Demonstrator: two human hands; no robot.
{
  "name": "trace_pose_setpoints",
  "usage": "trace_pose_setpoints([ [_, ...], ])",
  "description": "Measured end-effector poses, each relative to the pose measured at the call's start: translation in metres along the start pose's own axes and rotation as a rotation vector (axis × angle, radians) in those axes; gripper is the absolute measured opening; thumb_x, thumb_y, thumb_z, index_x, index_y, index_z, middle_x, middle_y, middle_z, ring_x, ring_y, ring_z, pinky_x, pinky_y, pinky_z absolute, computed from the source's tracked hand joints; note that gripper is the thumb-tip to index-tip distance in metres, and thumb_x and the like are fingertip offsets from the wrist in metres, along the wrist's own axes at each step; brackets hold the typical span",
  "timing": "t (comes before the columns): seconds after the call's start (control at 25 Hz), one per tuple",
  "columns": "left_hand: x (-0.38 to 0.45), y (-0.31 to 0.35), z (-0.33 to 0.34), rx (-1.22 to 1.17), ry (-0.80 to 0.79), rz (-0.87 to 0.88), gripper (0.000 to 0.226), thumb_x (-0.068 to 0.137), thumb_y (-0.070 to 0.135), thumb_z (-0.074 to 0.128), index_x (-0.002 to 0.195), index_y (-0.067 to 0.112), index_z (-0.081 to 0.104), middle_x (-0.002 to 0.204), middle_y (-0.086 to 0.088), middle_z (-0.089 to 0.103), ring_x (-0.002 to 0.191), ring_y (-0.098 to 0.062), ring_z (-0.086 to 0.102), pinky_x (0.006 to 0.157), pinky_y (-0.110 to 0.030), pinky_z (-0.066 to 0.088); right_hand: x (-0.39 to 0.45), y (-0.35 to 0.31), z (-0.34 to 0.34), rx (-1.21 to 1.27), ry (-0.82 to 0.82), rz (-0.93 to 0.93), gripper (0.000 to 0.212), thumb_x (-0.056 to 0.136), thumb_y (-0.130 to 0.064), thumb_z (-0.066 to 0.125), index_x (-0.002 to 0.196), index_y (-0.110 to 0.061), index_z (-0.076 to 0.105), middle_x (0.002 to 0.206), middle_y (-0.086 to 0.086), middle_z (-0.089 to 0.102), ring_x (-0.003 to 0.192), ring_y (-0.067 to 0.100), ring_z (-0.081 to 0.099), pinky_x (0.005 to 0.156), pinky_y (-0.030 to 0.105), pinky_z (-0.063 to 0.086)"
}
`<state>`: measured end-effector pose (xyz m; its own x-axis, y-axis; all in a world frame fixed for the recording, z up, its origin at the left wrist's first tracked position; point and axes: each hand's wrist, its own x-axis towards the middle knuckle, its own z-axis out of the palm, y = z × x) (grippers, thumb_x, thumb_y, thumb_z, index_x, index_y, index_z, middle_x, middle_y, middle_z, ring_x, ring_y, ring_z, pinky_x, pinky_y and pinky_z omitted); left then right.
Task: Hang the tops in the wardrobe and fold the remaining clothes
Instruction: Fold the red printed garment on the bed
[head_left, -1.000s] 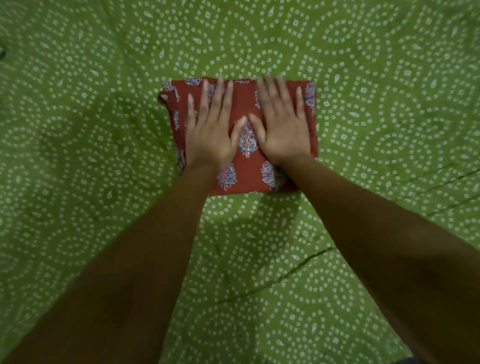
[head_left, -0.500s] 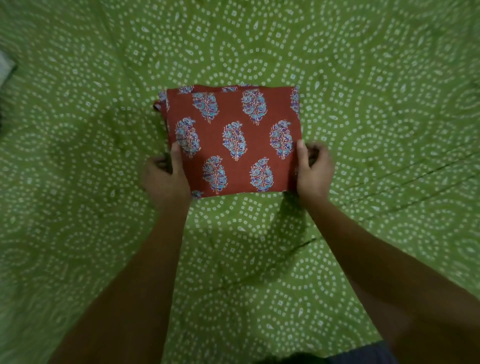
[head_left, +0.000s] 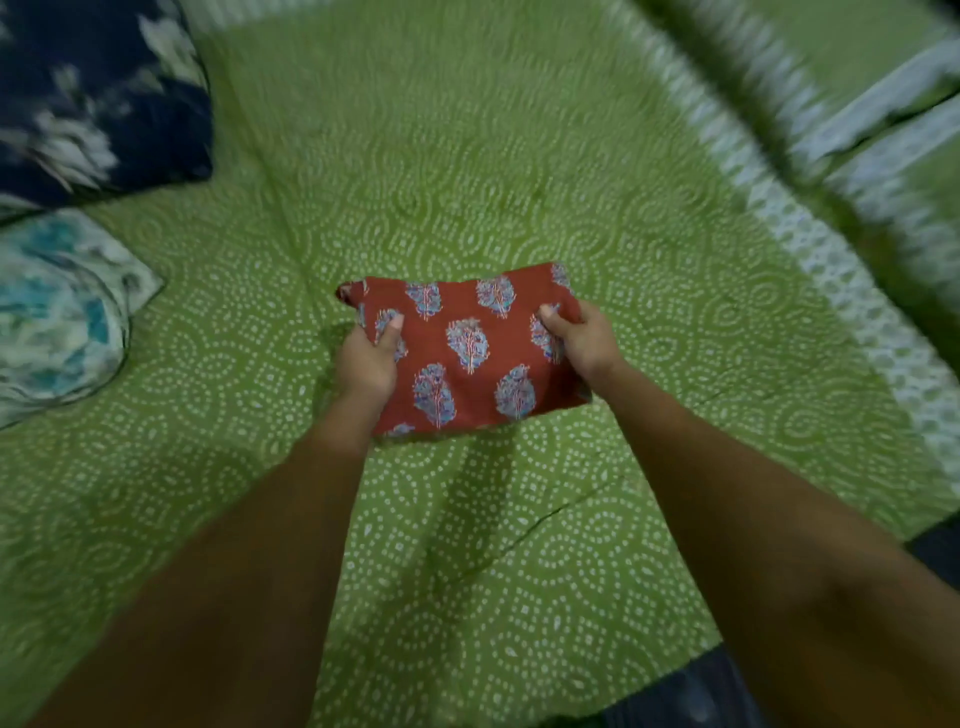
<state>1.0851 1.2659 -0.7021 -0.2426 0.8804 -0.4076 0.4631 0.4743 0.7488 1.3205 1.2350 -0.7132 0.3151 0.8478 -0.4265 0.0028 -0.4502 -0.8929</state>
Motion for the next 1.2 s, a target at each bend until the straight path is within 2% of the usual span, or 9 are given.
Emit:
trace_pose_setpoints([
  [0.12,-0.074,0.061,-0.039,-0.092,-0.089,0.105,0.045,0.094,0.039,0.055,0.119,0.002,0.06,0.117,-0.014,0.065,0.105,-0.024,0.06,0.085,-0.027,0.044,-0.079,-0.06,-0.047,-0.024,0.043,-0.07,0.014,0.093,-0.025,0.06,0.103,-0.018,0.066,0.096,0.0,0.071,0.084,0.012,0.067,0.084,0.033,0.054],
  [0.2,-0.128,0.103,-0.063,-0.178,-0.179,0.149,0.041,0.096,0.036,0.053,0.121,0.005,0.06,0.115,-0.011,0.065,0.103,-0.019,0.06,0.087,-0.026,0.045,-0.143,-0.104,-0.082,0.009,0.096,-0.077,0.025,0.091,-0.036,0.06,0.108,-0.019,0.067,0.103,0.002,0.072,0.091,0.018,0.068,0.088,0.039,0.054],
  [0.32,-0.199,0.158,-0.071,-0.281,-0.338,0.162,0.035,0.097,0.036,0.05,0.121,0.011,0.059,0.113,-0.012,0.066,0.106,-0.026,0.062,0.094,-0.038,0.049,-0.222,-0.138,-0.136,0.127,0.192,-0.083,0.022,0.091,-0.039,0.061,0.105,-0.023,0.068,0.105,0.005,0.072,0.097,0.025,0.068,0.089,0.046,0.054],
  [0.44,-0.274,0.207,-0.049,-0.285,-0.482,0.228,0.027,0.098,0.03,0.05,0.118,0.013,0.055,0.106,-0.006,0.061,0.112,-0.026,0.058,0.091,-0.034,0.046,-0.29,-0.144,-0.203,0.214,0.336,-0.098,0.036,0.084,-0.047,0.065,0.109,-0.02,0.068,0.104,0.006,0.072,0.096,0.026,0.069,0.09,0.048,0.053],
  [0.6,-0.354,0.258,0.027,-0.231,-0.686,0.337,0.025,0.097,0.03,0.052,0.109,0.01,0.061,0.102,-0.014,0.066,0.107,-0.036,0.062,0.093,-0.042,0.05,-0.359,-0.136,-0.309,0.323,0.514,-0.111,0.027,0.095,-0.02,0.058,0.118,-0.007,0.063,0.097,0.007,0.072,0.078,0.016,0.07,0.071,0.032,0.057],
  [0.72,-0.417,0.299,0.1,-0.201,-0.82,0.389,0.034,0.096,0.036,0.053,0.11,0.006,0.062,0.107,-0.017,0.067,0.1,-0.032,0.065,0.092,-0.046,0.051,-0.404,-0.127,-0.4,0.369,0.626,-0.145,0.026,0.094,-0.018,0.059,0.115,-0.003,0.064,0.098,0.015,0.071,0.079,0.023,0.068,0.077,0.037,0.056],
  [0.84,-0.5,0.34,0.18,-0.194,-0.981,0.415,0.046,0.094,0.042,0.053,0.12,0.004,0.06,0.105,-0.015,0.069,0.094,-0.03,0.066,0.091,-0.046,0.052,-0.458,-0.121,-0.502,0.397,0.755,-0.187,0.022,0.093,-0.018,0.061,0.111,-0.006,0.066,0.096,0.013,0.071,0.078,0.022,0.069,0.071,0.031,0.057],
  [1.04,-0.638,0.386,0.29,-0.2,-1.249,0.442,0.03,0.096,0.035,0.052,0.111,0.011,0.061,0.092,-0.01,0.07,0.073,-0.02,0.07,0.067,-0.033,0.059,-0.548,-0.098,-0.635,0.451,0.979,-0.223,0.013,0.092,-0.023,0.061,0.103,-0.016,0.065,0.089,0.008,0.072,0.075,0.021,0.069,0.063,0.027,0.057],
  [1.2,-0.742,0.416,0.39,-0.107,-1.432,0.5,0.037,0.094,0.037,0.055,0.117,0.009,0.062,0.103,-0.016,0.07,0.094,-0.033,0.068,0.088,-0.048,0.054,-0.608,-0.063,-0.729,0.52,1.196,-0.216,0.012,0.093,-0.025,0.06,0.101,-0.017,0.064,0.088,0.008,0.072,0.075,0.022,0.069,0.068,0.031,0.058],
])
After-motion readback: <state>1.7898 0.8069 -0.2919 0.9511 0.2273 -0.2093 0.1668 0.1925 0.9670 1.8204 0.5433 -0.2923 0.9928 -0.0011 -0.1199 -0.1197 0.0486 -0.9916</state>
